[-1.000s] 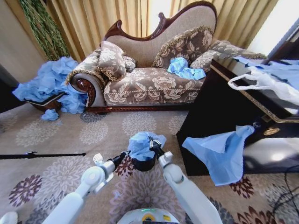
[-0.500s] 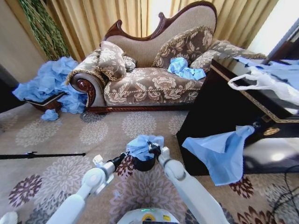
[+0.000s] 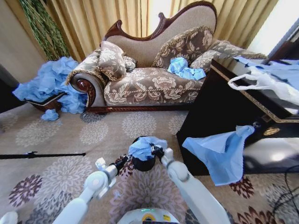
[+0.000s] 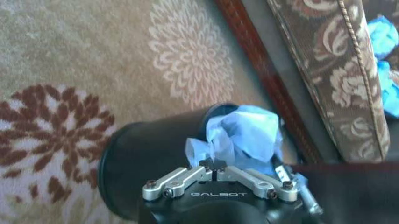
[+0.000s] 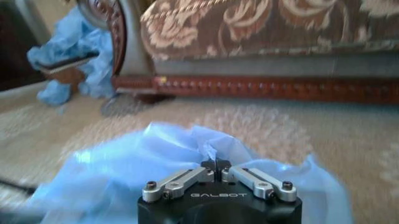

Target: Place a garbage bag over the trash bin.

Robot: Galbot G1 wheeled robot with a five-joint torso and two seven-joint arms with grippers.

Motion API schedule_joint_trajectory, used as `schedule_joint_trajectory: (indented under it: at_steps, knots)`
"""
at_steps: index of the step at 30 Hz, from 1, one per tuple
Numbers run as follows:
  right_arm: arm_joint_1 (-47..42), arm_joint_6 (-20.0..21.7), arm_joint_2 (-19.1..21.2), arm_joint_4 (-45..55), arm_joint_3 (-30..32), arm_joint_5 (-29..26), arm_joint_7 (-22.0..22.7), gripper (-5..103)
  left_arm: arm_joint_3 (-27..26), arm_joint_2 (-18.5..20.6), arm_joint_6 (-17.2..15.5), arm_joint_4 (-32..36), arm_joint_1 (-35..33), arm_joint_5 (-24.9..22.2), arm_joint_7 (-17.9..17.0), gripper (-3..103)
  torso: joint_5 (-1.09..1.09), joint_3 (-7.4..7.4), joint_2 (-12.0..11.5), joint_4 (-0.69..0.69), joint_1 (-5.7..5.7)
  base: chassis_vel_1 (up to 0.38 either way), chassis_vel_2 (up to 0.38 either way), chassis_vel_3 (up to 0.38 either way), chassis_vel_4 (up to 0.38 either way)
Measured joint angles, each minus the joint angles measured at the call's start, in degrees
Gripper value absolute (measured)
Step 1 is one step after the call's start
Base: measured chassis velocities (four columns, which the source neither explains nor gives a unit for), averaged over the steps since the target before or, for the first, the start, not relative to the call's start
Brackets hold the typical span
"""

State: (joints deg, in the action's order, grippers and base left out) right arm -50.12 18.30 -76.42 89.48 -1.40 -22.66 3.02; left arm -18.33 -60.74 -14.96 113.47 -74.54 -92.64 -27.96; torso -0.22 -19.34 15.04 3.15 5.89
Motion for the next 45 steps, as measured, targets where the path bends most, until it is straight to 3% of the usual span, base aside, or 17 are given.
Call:
schedule_joint_trajectory:
  at_steps: [11,19,27,39,45]
  knots:
    - [7.14,-6.1,-3.82,-7.54,-2.06,2.54,-1.14,0,-1.13,-3.82,0.31,-3.01,2.11,1.26,1.01,0,0.01,0.0,0.0,0.02,-0.01,0.0,0.0,0.0,0.0]
    - [11.32,-5.22,-5.62,-13.99,-2.39,3.22,-3.92,0,-1.76,-5.82,0.73,-6.95,5.15,2.22,1.89,0,0.02,0.0,0.0,0.03,0.0,0.0,0.0,0.0,0.0]
    - [15.85,-7.57,-7.68,-23.41,-1.54,3.75,-7.3,0,-2.57,-7.83,0.87,-9.58,4.07,4.92,3.06,0,0.02,0.01,0.0,0.02,-0.01,0.0,0.0,0.0,0.0]
    - [19.51,-5.45,-9.87,-27.69,-1.89,3.73,-7.78,0,-2.95,-8.34,1.08,-11.71,5.27,5.3,3.46,0,0.02,0.0,0.0,0.02,-0.01,0.0,0.0,0.0,0.0]
    - [21.95,-1.74,-10.91,-30.02,-1.47,4.29,-7.44,0,-3.08,-8.74,1.08,-11.7,5.05,5.52,3.41,0,0.02,0.0,0.0,0.01,-0.01,0.0,0.0,0.0,0.0]
